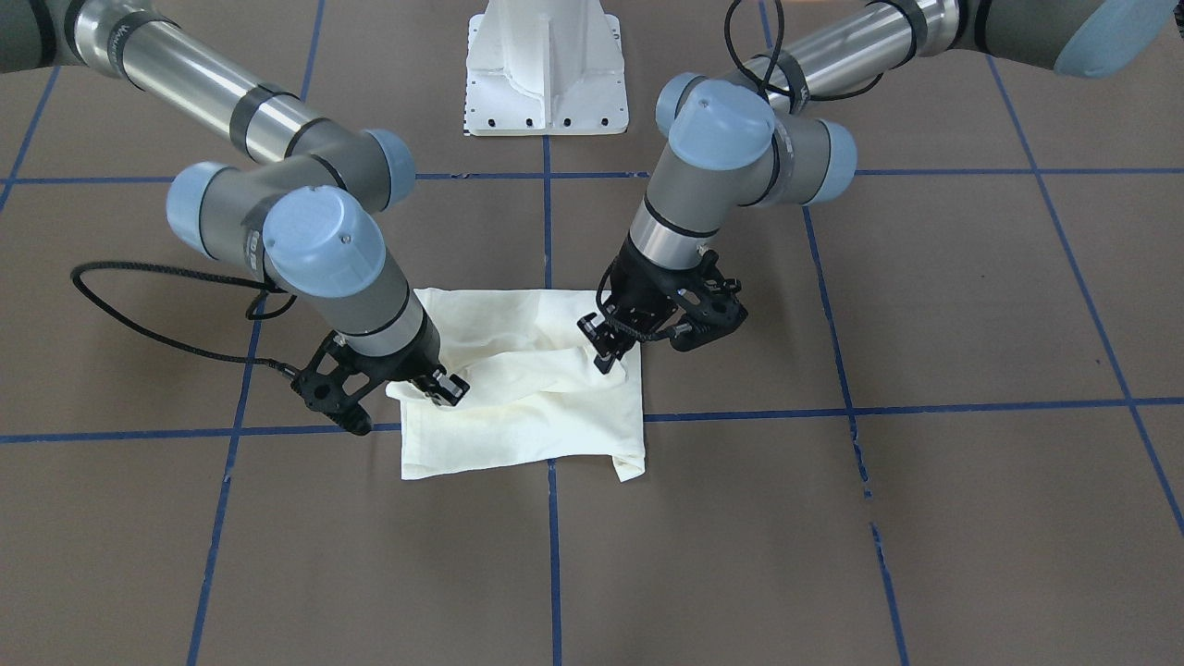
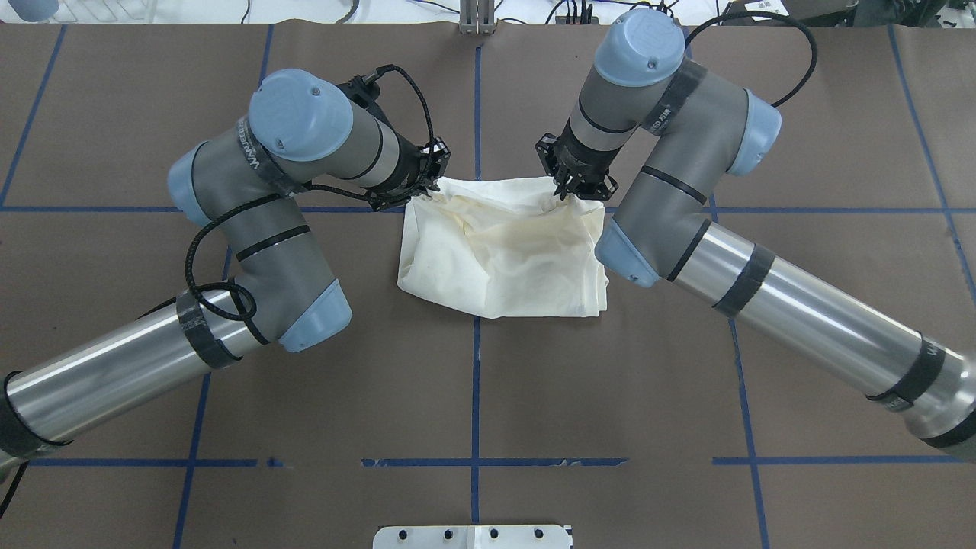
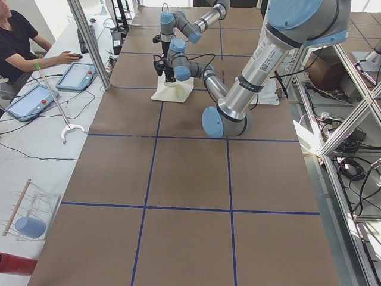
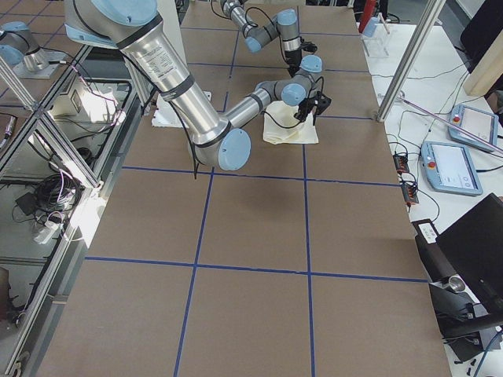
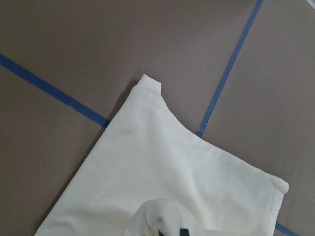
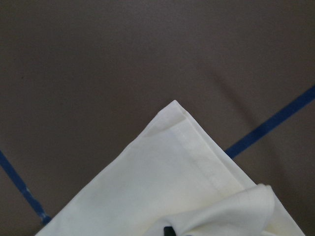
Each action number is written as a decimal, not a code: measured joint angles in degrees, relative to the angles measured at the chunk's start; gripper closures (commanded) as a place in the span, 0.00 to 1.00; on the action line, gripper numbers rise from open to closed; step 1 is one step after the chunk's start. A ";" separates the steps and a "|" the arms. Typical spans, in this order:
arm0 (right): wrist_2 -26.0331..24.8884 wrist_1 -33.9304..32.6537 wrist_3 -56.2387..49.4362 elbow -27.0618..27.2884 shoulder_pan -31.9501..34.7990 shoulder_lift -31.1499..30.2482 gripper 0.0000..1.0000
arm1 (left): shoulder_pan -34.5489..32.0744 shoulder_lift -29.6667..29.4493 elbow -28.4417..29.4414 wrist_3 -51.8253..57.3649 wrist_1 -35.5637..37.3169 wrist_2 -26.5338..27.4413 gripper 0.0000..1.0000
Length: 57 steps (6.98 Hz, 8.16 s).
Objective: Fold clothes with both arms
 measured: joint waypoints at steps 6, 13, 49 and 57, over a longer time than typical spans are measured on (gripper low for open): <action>6.61 4.72 -10.68 -0.95 7.95 -1.63 0.00 | -1.63 1.34 6.27 7.60 -14.00 3.60 0.00; 6.74 4.43 -14.48 4.18 10.95 -4.59 0.00 | 4.20 9.87 -7.09 -5.84 -19.99 -7.09 0.00; 19.25 -13.71 -99.90 22.92 46.68 -49.32 0.00 | -46.44 45.72 -14.50 107.20 22.26 -22.67 0.00; 19.66 -13.85 -99.89 23.62 47.69 -49.94 0.00 | -46.66 46.48 -13.82 99.62 22.65 -24.28 0.00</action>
